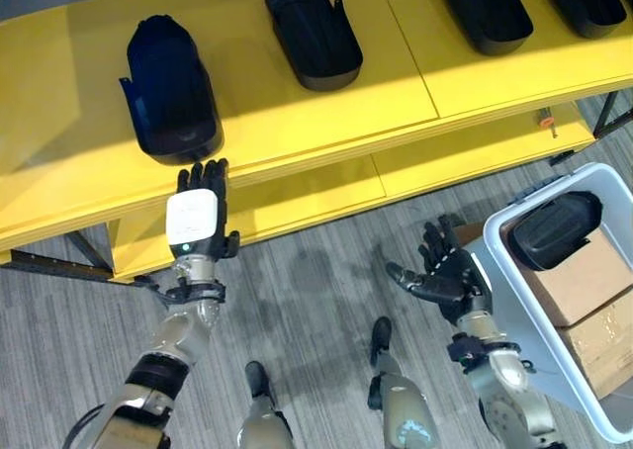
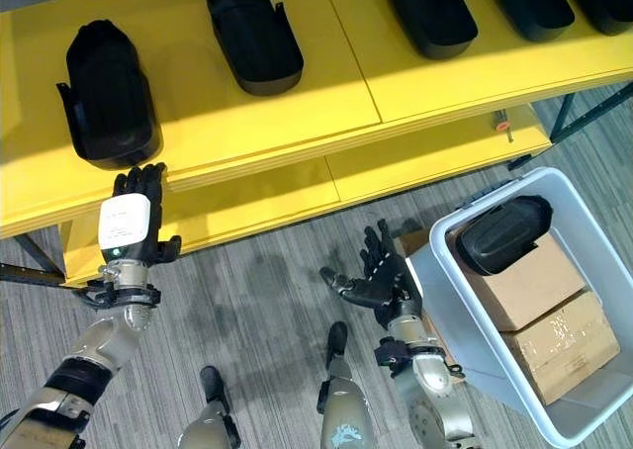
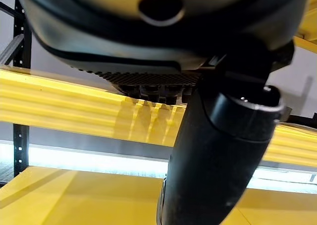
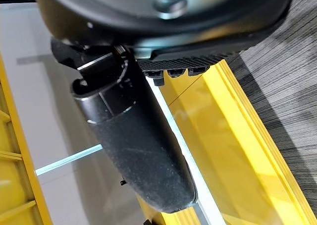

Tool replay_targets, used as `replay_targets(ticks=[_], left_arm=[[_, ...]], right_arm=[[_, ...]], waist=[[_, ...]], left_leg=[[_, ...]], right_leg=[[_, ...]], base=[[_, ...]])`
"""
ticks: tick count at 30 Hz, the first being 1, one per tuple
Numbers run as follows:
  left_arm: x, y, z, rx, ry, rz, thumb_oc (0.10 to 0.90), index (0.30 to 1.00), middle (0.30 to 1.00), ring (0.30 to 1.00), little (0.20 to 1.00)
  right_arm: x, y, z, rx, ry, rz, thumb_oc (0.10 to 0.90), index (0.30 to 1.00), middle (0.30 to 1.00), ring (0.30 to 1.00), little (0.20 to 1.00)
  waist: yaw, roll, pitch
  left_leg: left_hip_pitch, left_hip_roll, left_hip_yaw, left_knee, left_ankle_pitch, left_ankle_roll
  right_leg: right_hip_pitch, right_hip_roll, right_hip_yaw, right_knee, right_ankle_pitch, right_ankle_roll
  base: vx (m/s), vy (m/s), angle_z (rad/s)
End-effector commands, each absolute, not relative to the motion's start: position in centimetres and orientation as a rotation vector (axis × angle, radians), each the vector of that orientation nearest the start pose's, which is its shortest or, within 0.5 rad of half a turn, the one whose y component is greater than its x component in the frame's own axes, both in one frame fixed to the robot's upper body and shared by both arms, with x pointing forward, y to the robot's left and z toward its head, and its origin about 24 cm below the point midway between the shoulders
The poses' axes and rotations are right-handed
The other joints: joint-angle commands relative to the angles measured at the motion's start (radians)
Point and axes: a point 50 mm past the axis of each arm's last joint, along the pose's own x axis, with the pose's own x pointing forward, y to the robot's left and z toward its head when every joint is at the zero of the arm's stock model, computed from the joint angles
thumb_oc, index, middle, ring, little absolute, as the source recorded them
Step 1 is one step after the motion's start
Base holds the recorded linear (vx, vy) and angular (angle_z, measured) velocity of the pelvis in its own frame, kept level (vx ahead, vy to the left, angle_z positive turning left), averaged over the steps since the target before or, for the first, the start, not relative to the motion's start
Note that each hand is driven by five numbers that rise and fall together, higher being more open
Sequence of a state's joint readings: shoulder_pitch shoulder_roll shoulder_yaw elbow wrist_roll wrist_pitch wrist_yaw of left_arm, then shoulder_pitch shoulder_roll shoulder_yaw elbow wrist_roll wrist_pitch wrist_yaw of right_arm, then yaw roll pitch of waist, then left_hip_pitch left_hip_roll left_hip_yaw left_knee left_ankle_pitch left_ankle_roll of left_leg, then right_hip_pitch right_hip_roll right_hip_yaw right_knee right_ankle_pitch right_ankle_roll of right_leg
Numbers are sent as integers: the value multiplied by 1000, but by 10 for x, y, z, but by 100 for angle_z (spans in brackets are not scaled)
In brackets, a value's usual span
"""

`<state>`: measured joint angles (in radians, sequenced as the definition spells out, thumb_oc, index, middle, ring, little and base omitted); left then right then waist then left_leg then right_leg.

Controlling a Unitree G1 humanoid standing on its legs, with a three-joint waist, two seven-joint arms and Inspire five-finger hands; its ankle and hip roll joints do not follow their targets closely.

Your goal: Move parts from the plastic box to the shelf.

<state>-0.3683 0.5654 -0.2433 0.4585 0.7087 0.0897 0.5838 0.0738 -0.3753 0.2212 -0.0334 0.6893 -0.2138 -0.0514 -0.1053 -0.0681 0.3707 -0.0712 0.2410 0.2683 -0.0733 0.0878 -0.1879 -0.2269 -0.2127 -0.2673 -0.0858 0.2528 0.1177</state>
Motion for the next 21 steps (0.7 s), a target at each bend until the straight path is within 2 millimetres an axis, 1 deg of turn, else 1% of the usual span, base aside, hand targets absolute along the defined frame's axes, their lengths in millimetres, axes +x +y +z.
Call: replay_targets(ticks=[1, 6, 11, 21], left_arm=[[315, 275, 123, 1326, -301, 610, 900, 1000, 1000, 1000, 1000], [316, 279, 124, 1333, -292, 623, 900, 1000, 1000, 1000, 1000], [322, 278, 129, 1343, -296, 616, 900, 1000, 1000, 1000, 1000], [335, 276, 126, 1356, -250, 590, 900, 1000, 1000, 1000, 1000]], right_arm=[[239, -179, 102, 351, -341, 156, 900, 1000, 1000, 1000, 1000], [238, -180, 102, 346, -343, 160, 900, 1000, 1000, 1000, 1000], [238, -181, 102, 341, -343, 159, 900, 1000, 1000, 1000, 1000], [235, -179, 102, 333, -340, 181, 900, 1000, 1000, 1000, 1000]], waist=[[-3, -54, -27], [-6, -54, -25], [-14, -55, -20], [-30, -62, -11]], left_leg=[[-121, 1, -8, 182, -65, 46], [-124, 0, -7, 186, -66, 46], [-131, -1, -3, 190, -66, 46], [-154, -2, 0, 213, -71, 47]], right_leg=[[132, -133, -54, 87, -130, 93], [126, -133, -51, 87, -129, 92], [119, -131, -47, 88, -127, 91], [100, -133, -37, 93, -123, 93]], base=[[0, 0, 0], [0, 0, 0], [0, 0, 0], [0, 0, 0]])
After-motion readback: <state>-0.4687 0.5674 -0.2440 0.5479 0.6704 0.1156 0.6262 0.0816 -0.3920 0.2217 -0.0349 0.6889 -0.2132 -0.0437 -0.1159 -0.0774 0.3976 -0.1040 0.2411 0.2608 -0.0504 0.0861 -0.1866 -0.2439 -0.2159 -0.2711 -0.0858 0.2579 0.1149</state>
